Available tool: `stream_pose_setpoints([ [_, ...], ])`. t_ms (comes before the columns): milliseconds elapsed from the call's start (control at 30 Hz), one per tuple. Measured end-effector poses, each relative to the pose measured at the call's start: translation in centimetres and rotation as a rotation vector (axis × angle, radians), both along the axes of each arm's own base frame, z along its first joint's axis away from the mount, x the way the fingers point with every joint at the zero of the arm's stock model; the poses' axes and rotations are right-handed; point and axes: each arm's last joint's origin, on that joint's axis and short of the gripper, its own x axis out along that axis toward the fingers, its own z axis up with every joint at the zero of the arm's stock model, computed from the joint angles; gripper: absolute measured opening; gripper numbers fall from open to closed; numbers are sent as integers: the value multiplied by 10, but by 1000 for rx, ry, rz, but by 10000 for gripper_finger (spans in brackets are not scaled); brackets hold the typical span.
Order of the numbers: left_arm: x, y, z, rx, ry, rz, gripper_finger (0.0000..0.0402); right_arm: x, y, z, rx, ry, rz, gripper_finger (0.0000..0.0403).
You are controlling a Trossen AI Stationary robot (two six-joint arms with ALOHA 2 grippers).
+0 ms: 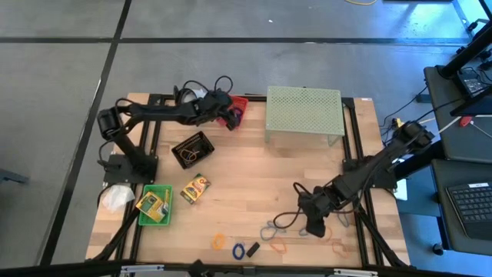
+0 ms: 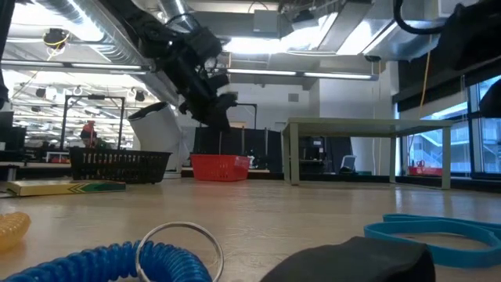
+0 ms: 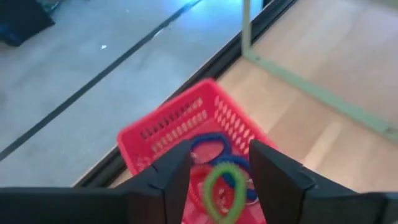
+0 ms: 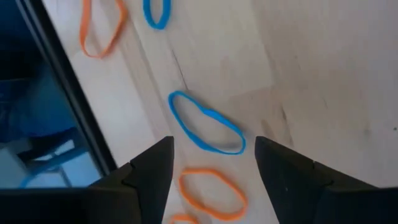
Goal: Pick & Place Office Desk Supplies
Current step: Put the blue rubber band into the black bin
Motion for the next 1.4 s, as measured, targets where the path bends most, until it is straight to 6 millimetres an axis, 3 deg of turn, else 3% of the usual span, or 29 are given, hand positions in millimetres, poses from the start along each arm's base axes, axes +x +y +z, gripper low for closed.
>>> stream_pose_setpoints([
  [233, 0, -18, 24, 29, -67, -52, 164, 1, 19, -17, -52, -57, 169, 223],
  [433, 2, -37, 39, 50, -116, -108, 162, 0, 22, -34, -184, -81, 319, 211],
  [833, 10, -66, 37, 26, -75, -202, 160, -1, 25, -52, -262, -40, 491, 190],
  [1167, 15, -79, 38, 63, -58, -272, 160, -13, 36, -53, -348, -91, 586, 88],
  [1400, 17, -90, 37, 56, -47, -310, 163, -13, 42, -49, -322, -90, 559, 12],
])
